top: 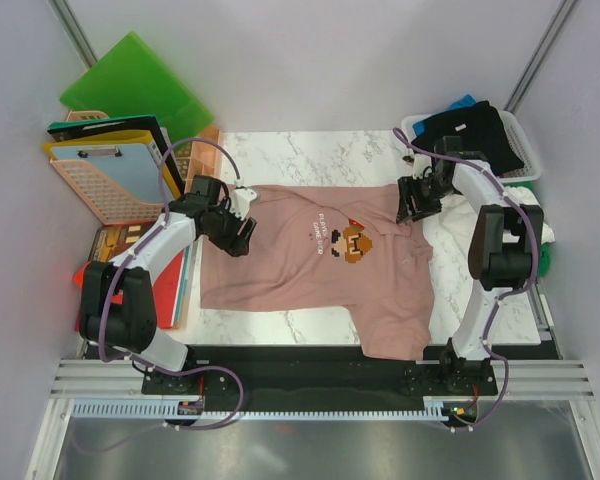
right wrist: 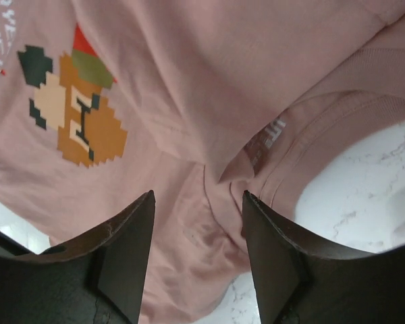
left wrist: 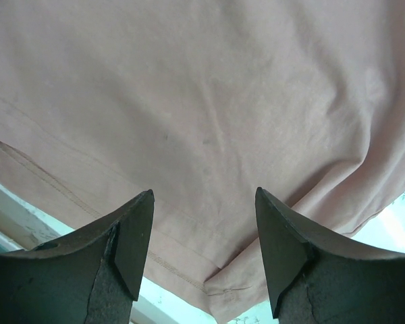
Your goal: Fold and stack the t-shirts
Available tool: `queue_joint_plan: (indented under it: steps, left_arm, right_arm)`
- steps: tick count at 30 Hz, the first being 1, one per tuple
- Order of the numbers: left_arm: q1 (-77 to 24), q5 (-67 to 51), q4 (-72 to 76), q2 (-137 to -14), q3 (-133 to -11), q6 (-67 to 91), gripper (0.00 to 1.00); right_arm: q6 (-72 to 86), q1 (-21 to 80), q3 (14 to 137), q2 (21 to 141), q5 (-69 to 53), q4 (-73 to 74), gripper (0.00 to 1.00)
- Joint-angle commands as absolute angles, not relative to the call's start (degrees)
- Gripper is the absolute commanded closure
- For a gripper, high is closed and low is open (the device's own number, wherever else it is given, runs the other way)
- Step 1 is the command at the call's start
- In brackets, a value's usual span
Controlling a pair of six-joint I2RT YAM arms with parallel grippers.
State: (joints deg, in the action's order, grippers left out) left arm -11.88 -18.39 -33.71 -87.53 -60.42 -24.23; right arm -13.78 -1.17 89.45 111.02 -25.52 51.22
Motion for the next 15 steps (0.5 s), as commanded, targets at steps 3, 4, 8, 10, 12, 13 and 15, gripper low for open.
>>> queue_joint_plan:
  steps: [3, 4, 8, 10, 12, 13, 15]
  left_arm:
    - [-12.04, -17.93, -32.17, -86.14, -58.80, -23.64, 0.32]
    - [-12.04, -17.93, -32.17, -86.05, -58.80, -23.64, 0.31]
    - [-12.04, -17.67, -32.17, -86.04, -59.15, -23.99, 0.31]
    - [-12.04, -17.67, -32.17, -86.22, -59.59, -23.91, 0.31]
    - [-12.13, -17.93, -32.08, -86.48, -59.59, -23.82, 0.31]
    - [-12.13, -17.93, -32.08, -86.48, -59.59, -23.82, 0.31]
    - [-12.13, -18.10, -32.08, -86.66, -59.50, -23.55, 0.31]
  right_arm:
    - [-9.67, -0.62, 95.10, 116.10, -24.26, 47.47, 0.39]
    - [-9.58, -0.35, 94.84, 116.28, -24.00, 47.03, 0.39]
    - [-9.05, 1.84, 93.25, 116.89, -21.37, 44.22, 0.39]
    - [-8.88, 2.28, 92.90, 117.33, -21.18, 43.95, 0.39]
    - [-8.79, 2.99, 92.11, 117.86, -20.83, 43.51, 0.40]
    - [-8.70, 3.25, 91.85, 118.04, -20.66, 43.42, 0.41]
    - [-8.70, 3.87, 90.97, 118.21, -19.87, 42.72, 0.42]
